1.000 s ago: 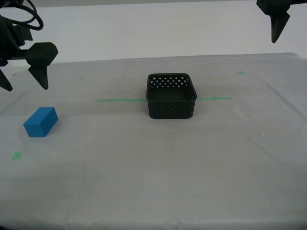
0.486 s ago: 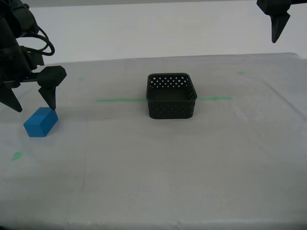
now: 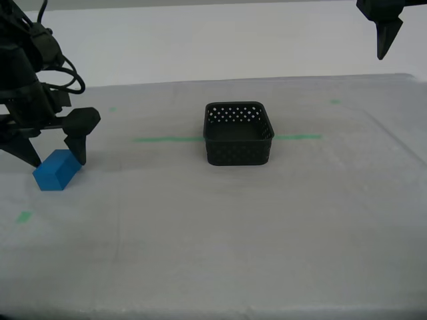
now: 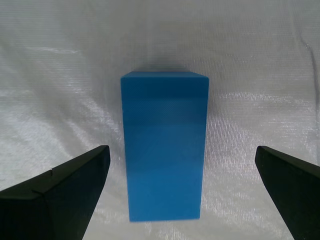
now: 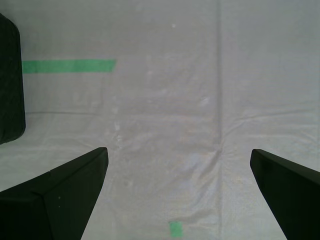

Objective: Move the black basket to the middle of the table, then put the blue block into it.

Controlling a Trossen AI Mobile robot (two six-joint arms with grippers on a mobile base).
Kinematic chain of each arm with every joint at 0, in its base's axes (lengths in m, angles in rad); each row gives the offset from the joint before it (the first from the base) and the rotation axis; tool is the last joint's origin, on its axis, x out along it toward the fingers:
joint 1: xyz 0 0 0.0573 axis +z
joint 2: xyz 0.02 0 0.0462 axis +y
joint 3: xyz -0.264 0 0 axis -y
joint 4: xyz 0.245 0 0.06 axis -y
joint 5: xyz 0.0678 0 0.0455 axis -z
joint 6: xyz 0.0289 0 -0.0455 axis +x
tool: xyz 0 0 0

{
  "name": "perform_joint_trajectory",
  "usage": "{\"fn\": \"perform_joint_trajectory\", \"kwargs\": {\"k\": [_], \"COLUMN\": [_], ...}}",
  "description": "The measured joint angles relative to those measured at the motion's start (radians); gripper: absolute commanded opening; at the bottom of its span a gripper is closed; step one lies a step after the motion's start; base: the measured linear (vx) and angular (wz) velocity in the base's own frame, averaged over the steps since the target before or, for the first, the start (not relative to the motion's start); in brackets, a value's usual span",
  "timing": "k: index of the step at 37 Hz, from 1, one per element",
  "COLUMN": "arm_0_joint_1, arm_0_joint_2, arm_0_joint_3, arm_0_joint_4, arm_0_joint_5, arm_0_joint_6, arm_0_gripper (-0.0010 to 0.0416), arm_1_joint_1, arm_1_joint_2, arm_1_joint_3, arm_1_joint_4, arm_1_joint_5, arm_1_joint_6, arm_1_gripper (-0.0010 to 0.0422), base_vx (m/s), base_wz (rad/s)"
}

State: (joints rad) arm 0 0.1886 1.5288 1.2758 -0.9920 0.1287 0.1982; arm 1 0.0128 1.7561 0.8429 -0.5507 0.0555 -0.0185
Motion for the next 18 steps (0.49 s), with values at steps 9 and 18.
{"fn": "perform_joint_trajectory", "kwargs": {"k": [9,18], "arm_0_joint_1": [0.0,0.0], "arm_0_joint_2": [0.0,0.0], "arm_0_joint_3": [0.0,0.0], "arm_0_joint_4": [0.002,0.005], "arm_0_joint_5": [0.0,0.0], "arm_0_joint_6": [0.0,0.0], "arm_0_gripper": [0.0399,0.0398], "arm_1_joint_1": [0.0,0.0], "arm_1_joint_2": [0.051,0.057], "arm_1_joint_3": [0.0,0.0], "arm_1_joint_4": [0.026,0.03], "arm_1_joint_5": [0.003,0.003], "arm_1_joint_6": [0.005,0.015], "arm_1_gripper": [0.0401,0.04], "base_vx": [0.0,0.0], "base_wz": [0.0,0.0]}}
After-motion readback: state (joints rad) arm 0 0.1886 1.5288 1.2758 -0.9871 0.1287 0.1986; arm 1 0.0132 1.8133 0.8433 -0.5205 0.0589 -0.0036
